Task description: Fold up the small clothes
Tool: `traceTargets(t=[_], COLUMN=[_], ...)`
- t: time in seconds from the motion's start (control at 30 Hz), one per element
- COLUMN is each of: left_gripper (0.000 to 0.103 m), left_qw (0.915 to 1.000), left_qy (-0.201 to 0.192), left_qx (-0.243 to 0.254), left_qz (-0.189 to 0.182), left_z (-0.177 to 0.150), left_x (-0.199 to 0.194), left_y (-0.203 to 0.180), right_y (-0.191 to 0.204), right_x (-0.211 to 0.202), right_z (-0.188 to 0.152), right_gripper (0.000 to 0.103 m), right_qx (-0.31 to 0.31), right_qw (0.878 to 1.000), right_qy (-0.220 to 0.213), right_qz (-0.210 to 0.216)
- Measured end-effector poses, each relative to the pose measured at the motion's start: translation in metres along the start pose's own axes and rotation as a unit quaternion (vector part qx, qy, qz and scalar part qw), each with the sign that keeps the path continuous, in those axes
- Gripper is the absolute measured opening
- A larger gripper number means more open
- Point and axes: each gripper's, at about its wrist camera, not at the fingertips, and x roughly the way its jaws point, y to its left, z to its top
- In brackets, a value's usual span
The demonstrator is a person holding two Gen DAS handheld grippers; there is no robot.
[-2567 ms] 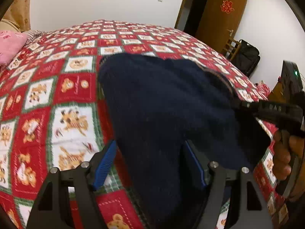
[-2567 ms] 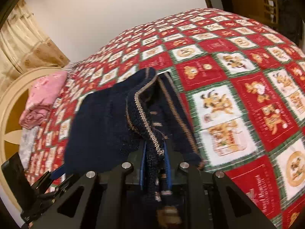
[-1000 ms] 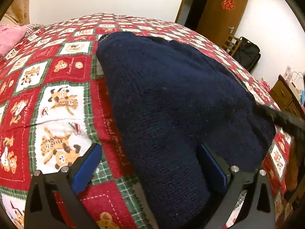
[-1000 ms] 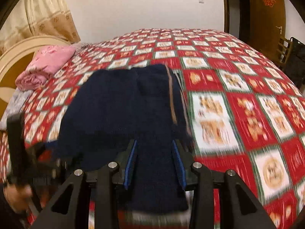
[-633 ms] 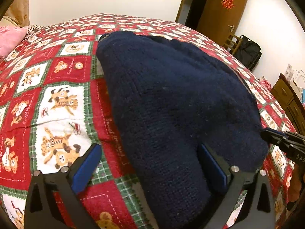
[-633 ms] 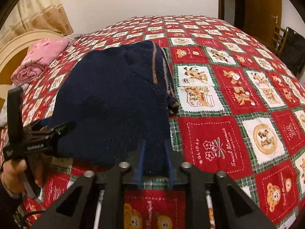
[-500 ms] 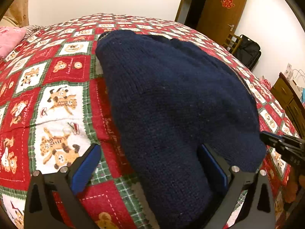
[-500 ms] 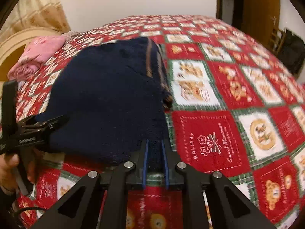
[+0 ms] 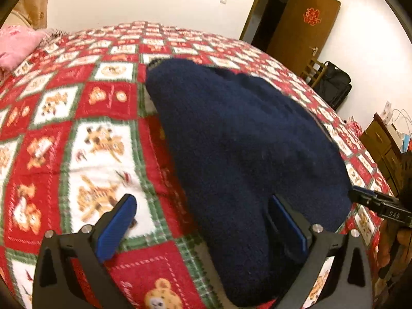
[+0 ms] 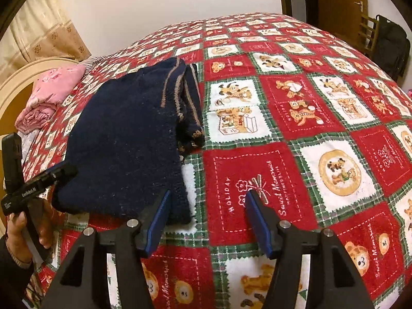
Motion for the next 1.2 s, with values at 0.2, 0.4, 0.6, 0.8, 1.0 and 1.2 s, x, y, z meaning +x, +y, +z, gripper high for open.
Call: traceTargets(t=[0.2, 0.4, 0.6, 0.8, 1.0, 1.2], left_gripper=[0.103, 0.103, 0.103, 0.103, 0.103, 0.103], left_qw=[0.9998, 0.9996, 0.9989, 0.9998, 0.9977, 0.9987], left_qy=[-0.011, 0.006, 0.004, -0.006, 0.028, 0.029], left_qx=[-0.006, 0.005, 0.033, -0.003, -0.055, -0.036], left_qz=[0.015, 0.026, 0.033, 0.02, -0.028, -0.023], left_z=[0.019, 0.021, 0.024, 0.051, 0.064, 0.065], left_x=[0.004, 0.026, 0.025, 0.021, 0.053, 0.058], left_y=[0.012, 0.003, -0.012, 0.01, 0.023, 0.008], right_y=[0.007, 0.042, 0.066, 0.05, 0.01, 0.007], right_x=[-0.014, -0.014, 0.064, 0.059, 0.068, 0.097], right_z=[0.023, 0.072, 0.098, 0.104, 0.122, 0.128], right_gripper=[0.061, 0.061, 0.06, 0.06, 0.062, 0.062], right_qx=[-0.006, -0.036, -0.052, -0.062, 0.016, 0.033], right_qw=[0.999, 0.995, 0.997, 0.997, 0.997, 0.993], right_qy=[-0.05, -0.093, 0.009, -0.009, -0.006, 0.03], right_qz=[0.004, 0.028, 0.049, 0.047, 0.074, 0.11])
